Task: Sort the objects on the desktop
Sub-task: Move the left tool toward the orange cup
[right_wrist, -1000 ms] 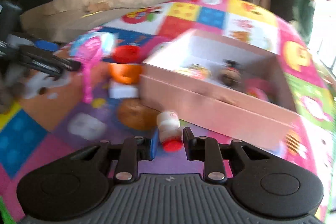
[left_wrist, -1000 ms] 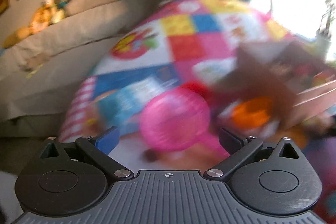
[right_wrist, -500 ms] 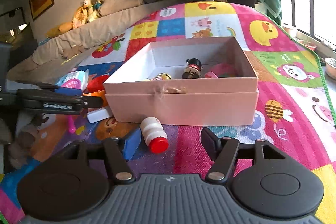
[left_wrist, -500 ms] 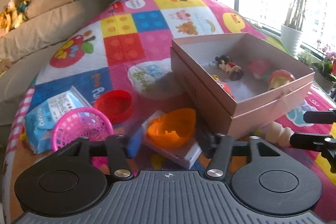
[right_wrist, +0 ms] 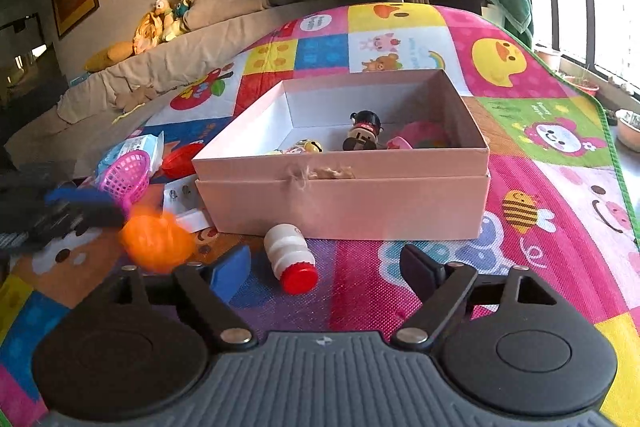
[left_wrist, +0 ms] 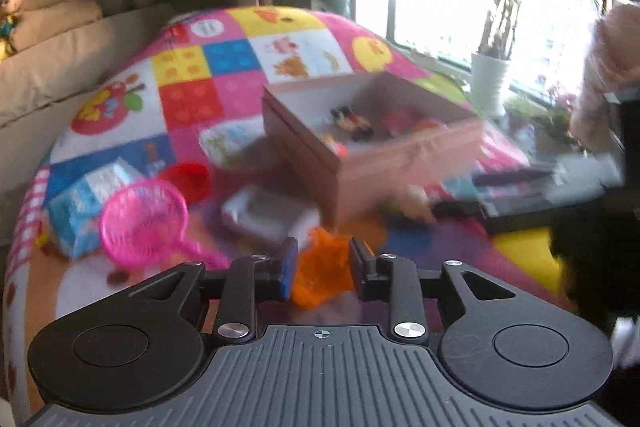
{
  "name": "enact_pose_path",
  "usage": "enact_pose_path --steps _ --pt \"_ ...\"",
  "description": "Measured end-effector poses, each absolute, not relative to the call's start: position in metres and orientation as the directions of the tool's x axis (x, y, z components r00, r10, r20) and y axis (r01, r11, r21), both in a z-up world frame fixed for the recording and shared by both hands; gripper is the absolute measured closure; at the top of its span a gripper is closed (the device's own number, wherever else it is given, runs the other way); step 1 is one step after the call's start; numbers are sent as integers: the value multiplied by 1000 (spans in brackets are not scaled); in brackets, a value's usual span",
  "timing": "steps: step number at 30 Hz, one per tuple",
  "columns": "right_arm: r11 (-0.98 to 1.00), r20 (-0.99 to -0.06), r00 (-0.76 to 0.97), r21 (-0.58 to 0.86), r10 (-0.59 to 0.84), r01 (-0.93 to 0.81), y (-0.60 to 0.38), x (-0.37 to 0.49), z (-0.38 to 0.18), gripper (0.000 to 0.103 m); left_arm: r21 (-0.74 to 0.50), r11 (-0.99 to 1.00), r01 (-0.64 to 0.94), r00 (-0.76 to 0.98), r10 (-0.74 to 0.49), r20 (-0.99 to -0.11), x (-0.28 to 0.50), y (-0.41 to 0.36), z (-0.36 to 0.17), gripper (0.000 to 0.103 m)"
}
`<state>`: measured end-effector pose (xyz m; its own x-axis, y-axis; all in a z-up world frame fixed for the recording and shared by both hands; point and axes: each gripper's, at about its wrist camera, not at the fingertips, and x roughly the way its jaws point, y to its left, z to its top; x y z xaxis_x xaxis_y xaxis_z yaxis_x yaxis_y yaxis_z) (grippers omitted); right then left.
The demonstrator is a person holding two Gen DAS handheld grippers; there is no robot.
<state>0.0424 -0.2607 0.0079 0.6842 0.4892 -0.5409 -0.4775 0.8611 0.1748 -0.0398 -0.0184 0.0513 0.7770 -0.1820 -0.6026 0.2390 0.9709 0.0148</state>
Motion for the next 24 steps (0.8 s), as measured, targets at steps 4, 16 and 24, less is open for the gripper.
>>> enact_pose_path --steps 4,16,24 --pt "865 -544 688 163 480 -475 -259 42 8 17 55 978 202 763 -122 -634 -55 -11 38 51" --pt "873 -553 696 132 458 -469 -254 42 8 5 -35 972 231 752 -202 -627 -40 -20 29 13" --pt "880 -539 712 133 450 -456 -257 40 9 5 107 955 277 772 -155 -617 1 -58 13 21"
